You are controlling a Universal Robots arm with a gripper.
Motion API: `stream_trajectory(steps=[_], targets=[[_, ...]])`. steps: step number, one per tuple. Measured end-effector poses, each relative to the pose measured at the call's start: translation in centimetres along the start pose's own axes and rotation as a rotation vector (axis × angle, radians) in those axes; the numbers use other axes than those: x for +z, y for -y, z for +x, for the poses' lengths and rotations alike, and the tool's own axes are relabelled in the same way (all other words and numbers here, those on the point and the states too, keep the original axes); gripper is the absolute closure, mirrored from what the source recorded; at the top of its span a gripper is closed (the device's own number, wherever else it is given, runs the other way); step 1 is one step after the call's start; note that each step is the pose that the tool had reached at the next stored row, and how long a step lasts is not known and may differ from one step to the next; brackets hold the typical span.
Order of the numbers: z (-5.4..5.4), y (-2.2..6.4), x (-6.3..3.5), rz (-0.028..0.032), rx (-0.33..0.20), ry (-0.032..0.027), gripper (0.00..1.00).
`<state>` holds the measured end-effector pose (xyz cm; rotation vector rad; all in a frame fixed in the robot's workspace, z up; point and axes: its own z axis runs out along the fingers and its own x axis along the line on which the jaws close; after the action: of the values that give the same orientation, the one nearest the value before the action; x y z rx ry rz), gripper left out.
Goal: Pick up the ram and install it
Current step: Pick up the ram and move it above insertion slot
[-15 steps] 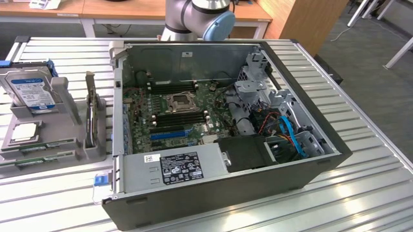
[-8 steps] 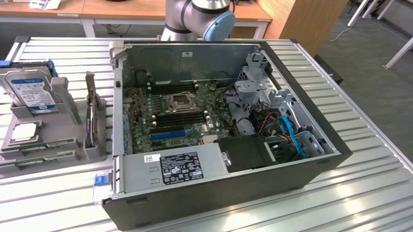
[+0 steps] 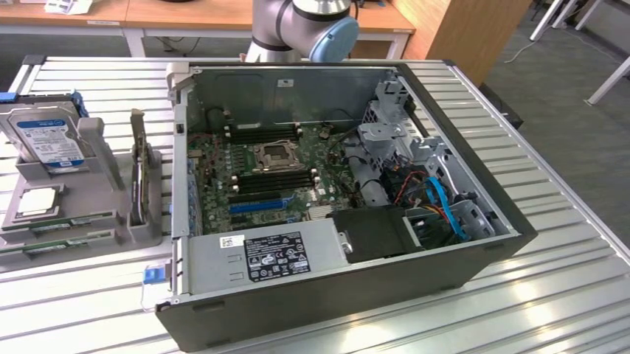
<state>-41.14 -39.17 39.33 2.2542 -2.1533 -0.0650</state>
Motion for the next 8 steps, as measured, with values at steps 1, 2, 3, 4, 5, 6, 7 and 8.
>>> stream_trajectory(steps=[1, 2, 3, 4, 5, 6, 7, 8], targets=[[0.0, 0.0, 0.0, 0.0001, 0.0, 0.0, 0.71], [0.02, 0.0, 0.0, 0.0, 0.0, 0.0, 0.71], [0.08, 0.0, 0.01, 0.0001, 0.0, 0.0002, 0.71], [0.19, -0.01, 0.0, 0.0, 0.0, 0.0004, 0.71], [0.34, -0.02, -0.01, 0.0, 0.0, 0.0005, 0.71], [0.52, -0.02, -0.01, 0.0001, 0.0, 0.0007, 0.71], [0.69, -0.03, -0.01, 0.0001, 0.0, 0.0009, 0.71], [0.88, -0.04, -0.01, 0.0001, 0.0, 0.001, 0.71]])
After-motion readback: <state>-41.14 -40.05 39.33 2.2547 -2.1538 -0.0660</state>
